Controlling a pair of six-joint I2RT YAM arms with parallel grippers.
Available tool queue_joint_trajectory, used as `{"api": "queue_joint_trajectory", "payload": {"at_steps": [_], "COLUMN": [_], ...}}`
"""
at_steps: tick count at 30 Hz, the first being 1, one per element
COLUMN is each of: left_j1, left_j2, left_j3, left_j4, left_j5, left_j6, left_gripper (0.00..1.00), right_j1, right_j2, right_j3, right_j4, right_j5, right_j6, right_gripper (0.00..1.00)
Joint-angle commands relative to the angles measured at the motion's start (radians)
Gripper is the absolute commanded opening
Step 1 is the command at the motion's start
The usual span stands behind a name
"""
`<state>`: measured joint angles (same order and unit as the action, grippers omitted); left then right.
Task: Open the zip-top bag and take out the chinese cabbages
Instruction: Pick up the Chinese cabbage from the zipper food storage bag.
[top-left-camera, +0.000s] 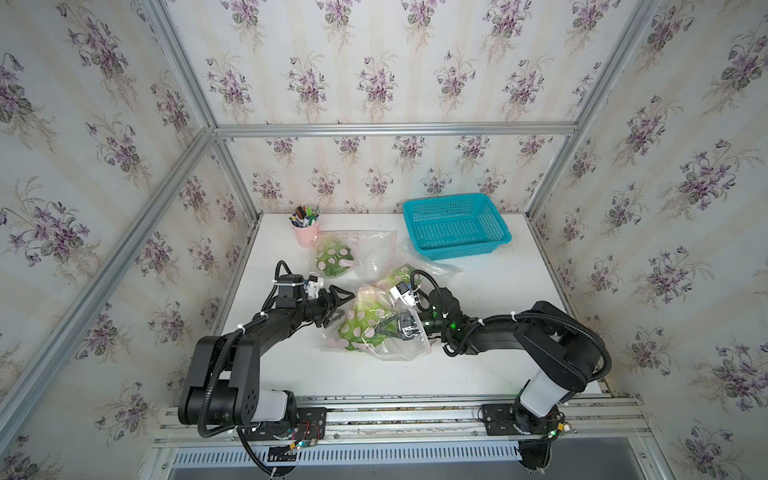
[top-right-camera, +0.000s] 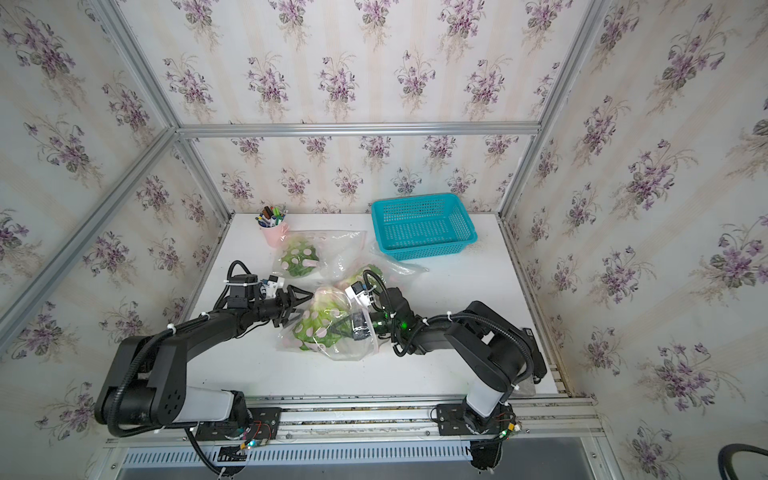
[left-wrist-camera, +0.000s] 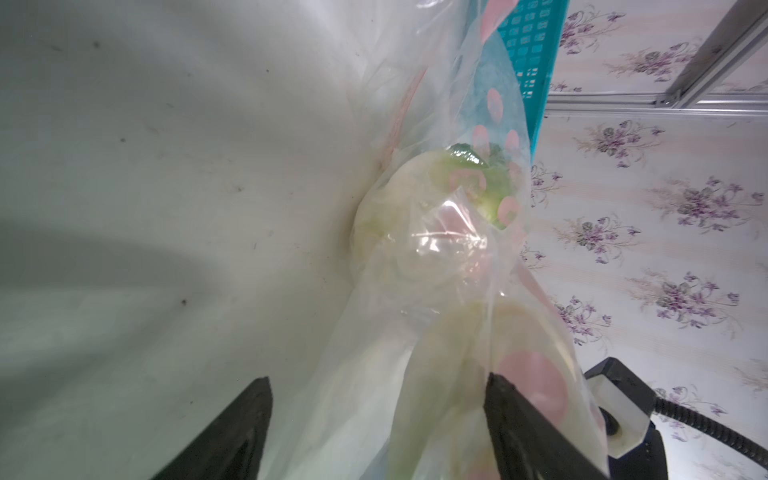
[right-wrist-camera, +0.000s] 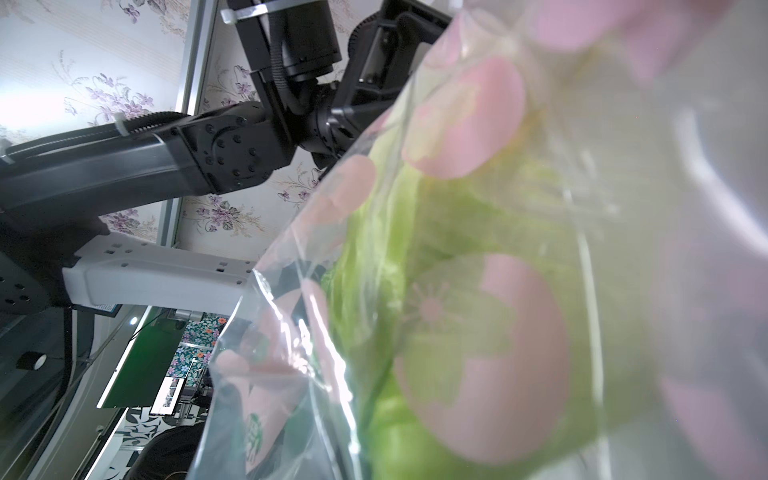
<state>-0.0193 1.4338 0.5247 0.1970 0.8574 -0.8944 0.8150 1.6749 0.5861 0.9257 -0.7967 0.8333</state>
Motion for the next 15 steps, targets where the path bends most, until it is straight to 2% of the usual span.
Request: {"api": "queue_joint_trajectory", "payload": {"at_steps": [1, 3, 7, 9, 12, 15], "left_j1": [0.001, 0.001, 0.001, -0.001, 0.002, 0.004], "left_j2": [0.029, 0.031, 0.014, 0.001, -0.009, -0.057], "left_j3": [-0.015, -0.017, -0.007, 0.001, 0.02, 0.062], "left_j4": [0.275, 0.318, 0.349, 0.344, 0.302, 0.133], "left_j5": [0.055, 0.059, 0.072, 0.078, 0.082, 0.058], "left_j6": [-0.19, -0.22, -0.242, -0.237, -0.207, -0.087], "left_gripper": [0.56, 0.39, 0.19, 0.0, 0.0, 0.0], "right_j1": [-0.002, -0.004, -0.003, -0.003, -0.006, -0.01], "right_j2": [-0.023, -0.026, -0.023, -0.024, -0.04, -0.076], "right_j3": [0.006, 0.01, 0.026, 0.035, 0.037, 0.037], "right_j4": [0.059, 0.045, 0.025, 0.003, -0.043, -0.141], "right_j5": [-0.015, -0.012, -0.007, -0.003, 0.006, 0.019], "right_j6": [-0.003, -0.006, -0.004, -0.006, -0.025, -0.078], "right_gripper": [0.0, 0.0, 0.0, 0.0, 0.0, 0.0]}}
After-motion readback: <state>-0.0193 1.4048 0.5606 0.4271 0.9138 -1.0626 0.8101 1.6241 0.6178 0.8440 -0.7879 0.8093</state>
